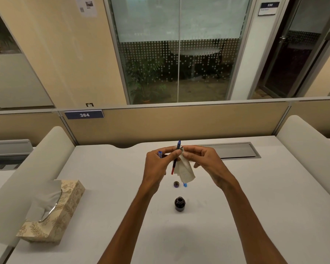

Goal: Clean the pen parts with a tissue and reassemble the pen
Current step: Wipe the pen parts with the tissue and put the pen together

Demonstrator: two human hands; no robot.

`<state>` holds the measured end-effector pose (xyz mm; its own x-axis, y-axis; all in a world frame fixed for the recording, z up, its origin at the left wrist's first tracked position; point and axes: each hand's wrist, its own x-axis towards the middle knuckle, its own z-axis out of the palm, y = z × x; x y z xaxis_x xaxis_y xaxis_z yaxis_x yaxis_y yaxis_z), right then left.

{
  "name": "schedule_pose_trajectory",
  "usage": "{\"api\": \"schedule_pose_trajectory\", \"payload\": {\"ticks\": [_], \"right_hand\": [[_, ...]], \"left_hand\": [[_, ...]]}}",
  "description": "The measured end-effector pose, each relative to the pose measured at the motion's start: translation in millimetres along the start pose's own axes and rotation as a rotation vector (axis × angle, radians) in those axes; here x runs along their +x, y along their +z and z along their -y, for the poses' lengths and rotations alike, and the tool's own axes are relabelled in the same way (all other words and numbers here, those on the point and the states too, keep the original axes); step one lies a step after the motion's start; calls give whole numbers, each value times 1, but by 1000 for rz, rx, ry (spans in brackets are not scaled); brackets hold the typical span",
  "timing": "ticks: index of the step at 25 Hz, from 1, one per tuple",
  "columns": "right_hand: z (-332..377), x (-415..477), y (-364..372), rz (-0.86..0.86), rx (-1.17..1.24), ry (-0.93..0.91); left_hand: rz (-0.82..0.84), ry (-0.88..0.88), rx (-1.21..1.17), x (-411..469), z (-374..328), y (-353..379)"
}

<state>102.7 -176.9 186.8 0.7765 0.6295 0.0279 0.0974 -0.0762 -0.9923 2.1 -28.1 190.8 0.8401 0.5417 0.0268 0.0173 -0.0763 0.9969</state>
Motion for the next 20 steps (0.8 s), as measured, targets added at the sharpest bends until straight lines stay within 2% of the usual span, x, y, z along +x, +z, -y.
{"api": "schedule_pose_trajectory", "payload": {"ticks": [4,9,13,20], "right_hand": [[1,0,-4,57,2,15],[-5,1,-1,-95,108,8],[-12,1,0,-96,152,26],[-12,2,7,-60,-58,12]], "left_hand": [[-23,-50,-61,-3,-3,2],[0,-98,-81,-2,-5,-2],[12,-141,-67,-3,-4,-4],[-17,-138,-47,-5,-8,0]]}}
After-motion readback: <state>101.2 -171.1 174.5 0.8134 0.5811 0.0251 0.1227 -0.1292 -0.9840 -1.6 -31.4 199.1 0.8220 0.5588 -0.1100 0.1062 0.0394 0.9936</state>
